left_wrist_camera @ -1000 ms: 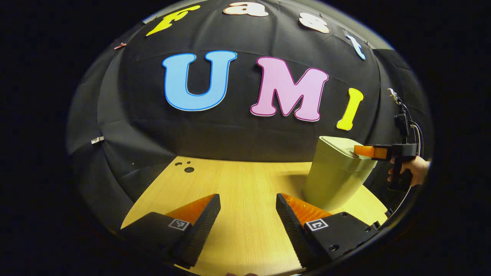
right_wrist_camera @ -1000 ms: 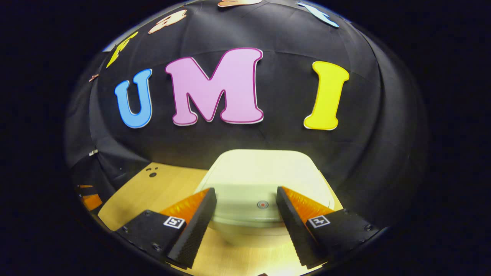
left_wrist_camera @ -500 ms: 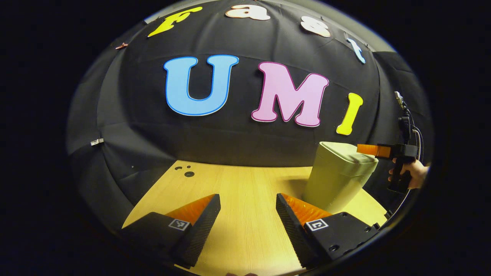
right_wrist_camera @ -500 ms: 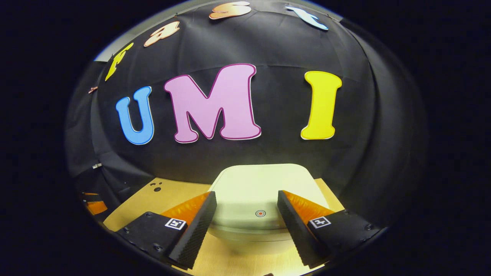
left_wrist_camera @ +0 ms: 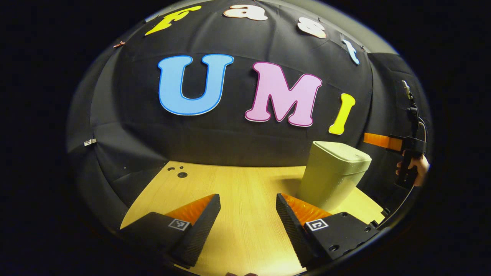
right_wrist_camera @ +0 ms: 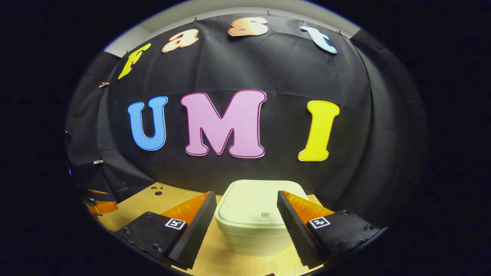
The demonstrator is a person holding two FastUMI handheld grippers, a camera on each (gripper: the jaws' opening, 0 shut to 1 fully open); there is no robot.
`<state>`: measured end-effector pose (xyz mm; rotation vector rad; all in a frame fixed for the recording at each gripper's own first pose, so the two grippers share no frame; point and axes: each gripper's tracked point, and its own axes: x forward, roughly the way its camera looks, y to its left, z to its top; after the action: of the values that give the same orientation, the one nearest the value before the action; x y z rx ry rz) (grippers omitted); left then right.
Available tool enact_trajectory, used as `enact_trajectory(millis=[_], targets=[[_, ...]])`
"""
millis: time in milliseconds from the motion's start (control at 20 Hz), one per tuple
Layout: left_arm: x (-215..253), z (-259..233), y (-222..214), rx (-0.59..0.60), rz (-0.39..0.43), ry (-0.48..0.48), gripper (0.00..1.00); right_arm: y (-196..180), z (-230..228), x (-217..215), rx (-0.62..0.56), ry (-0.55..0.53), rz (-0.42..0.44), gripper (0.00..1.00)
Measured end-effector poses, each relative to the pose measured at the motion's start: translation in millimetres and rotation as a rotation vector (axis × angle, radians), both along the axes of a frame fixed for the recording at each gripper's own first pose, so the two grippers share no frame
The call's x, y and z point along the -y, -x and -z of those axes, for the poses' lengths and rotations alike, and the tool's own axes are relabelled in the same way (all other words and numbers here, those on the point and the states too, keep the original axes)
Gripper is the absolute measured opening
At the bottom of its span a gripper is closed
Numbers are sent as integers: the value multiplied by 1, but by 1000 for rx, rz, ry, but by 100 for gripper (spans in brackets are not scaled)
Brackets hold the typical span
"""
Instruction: Press the lid of the desktop garbage bin to open it, pick up the crumpled paper on the desktop and throw it into the bin, then pick up the pop can on the desktop and drop it into the bin, and finally close the garbage bin lid.
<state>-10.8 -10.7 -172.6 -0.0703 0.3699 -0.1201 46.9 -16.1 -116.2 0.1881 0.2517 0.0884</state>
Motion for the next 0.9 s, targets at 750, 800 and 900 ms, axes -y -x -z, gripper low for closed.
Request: enact_trajectory(millis=[750, 800, 900], targets=[[66, -43, 10, 82, -41, -75, 94, 73, -1, 48, 17, -31, -56, 97], [66, -45, 12, 87, -44, -79, 94, 77, 0, 48, 18, -31, -63, 97], [69, -50, 17, 94, -48, -88, 94, 81, 1, 46, 21, -31, -74, 97]])
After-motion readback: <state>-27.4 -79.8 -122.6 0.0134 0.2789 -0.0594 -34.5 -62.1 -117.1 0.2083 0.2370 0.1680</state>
